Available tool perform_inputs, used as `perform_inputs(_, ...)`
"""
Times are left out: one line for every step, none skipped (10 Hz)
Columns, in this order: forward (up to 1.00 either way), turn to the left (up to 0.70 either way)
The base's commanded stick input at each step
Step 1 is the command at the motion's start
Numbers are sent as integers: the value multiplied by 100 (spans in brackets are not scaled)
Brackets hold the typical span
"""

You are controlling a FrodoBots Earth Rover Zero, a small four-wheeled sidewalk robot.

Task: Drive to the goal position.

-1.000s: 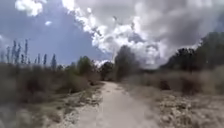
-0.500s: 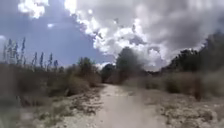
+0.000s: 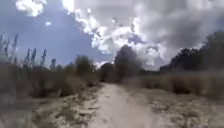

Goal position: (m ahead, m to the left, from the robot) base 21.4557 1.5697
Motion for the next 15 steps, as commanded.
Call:
perform_inputs(85,0)
perform_inputs(85,0)
perform_inputs(85,0)
perform_inputs(85,0)
perform_inputs(85,0)
perform_inputs(85,0)
perform_inputs(85,0)
perform_inputs(85,0)
perform_inputs(85,0)
perform_inputs(85,0)
perform_inputs(85,0)
perform_inputs(85,0)
perform_inputs(85,0)
perform_inputs(85,0)
perform_inputs(85,0)
